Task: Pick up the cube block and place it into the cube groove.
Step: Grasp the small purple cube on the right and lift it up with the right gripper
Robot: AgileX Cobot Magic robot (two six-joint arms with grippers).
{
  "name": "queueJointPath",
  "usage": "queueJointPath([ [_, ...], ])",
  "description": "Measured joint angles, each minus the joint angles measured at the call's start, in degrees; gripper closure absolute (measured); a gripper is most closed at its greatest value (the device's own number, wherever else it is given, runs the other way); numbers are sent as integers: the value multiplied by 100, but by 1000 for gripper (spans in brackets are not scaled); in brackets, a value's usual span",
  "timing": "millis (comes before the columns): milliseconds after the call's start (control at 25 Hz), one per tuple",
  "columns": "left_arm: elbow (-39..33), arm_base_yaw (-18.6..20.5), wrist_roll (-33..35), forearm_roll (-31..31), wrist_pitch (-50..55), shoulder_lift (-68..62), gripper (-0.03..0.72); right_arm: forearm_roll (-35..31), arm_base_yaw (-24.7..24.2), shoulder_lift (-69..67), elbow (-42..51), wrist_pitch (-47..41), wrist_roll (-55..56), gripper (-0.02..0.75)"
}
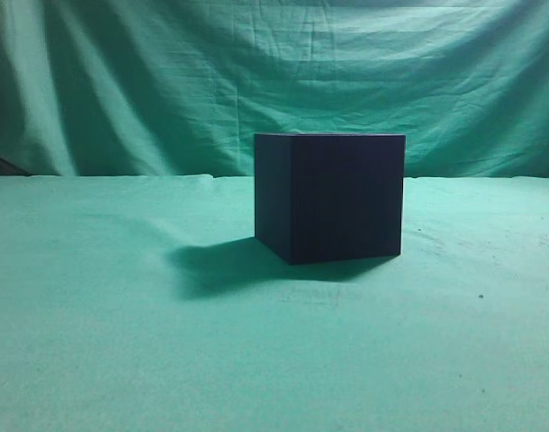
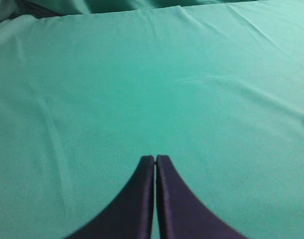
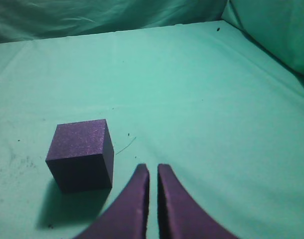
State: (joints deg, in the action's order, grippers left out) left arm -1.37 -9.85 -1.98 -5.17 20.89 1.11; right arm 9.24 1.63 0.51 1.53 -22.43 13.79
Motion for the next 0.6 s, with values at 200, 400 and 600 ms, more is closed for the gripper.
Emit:
queueJointPath([
  [200,0,0,0,0,0,0,688,0,0,0,0,0,0,738],
  [400,0,0,0,0,0,0,688,0,0,0,0,0,0,738],
  [600,0,0,0,0,0,0,688,0,0,0,0,0,0,738],
])
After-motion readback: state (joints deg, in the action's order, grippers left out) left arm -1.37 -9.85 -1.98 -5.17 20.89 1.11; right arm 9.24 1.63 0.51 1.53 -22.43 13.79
